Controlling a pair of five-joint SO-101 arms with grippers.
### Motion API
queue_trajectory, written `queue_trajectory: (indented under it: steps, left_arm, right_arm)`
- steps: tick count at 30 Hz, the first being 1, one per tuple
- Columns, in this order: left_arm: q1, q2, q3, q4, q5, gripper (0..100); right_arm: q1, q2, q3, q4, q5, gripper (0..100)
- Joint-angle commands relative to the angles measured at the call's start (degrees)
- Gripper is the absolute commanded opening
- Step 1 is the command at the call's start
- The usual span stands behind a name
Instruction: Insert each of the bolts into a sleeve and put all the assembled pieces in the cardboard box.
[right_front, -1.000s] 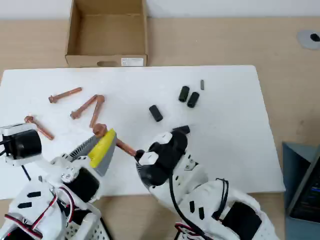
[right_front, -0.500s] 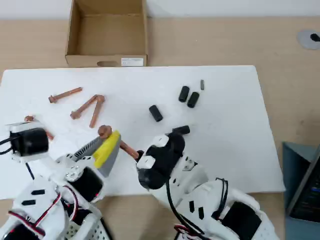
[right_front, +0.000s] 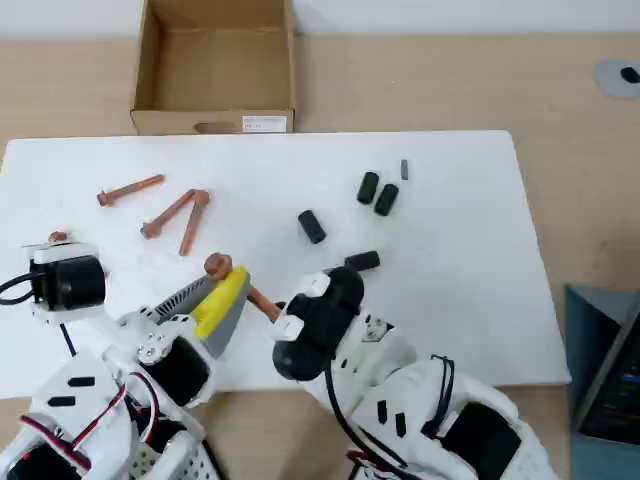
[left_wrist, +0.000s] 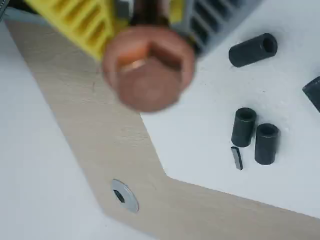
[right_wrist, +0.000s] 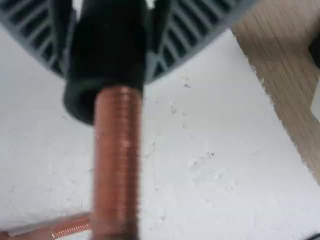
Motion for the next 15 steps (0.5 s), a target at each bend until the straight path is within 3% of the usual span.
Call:
queue_trajectory:
  steps: [1, 5, 15]
  left_arm:
    - [0.00, -0.04, 0.09, -0.26, 0.09, 0]
    - [-3.08, -0.04, 0.09, -0.26, 0.09, 0]
    - [-2.90, -0.04, 0.79, -0.26, 0.09, 0]
  right_arm:
    - [-0.92, -0.48, -0.31, -1.76, 0.44, 0.9]
    - [-0.92, -0.48, -0.31, -1.76, 0.44, 0.9]
    - [-0.92, -0.22, -0.31, -1.76, 0.44, 0.9]
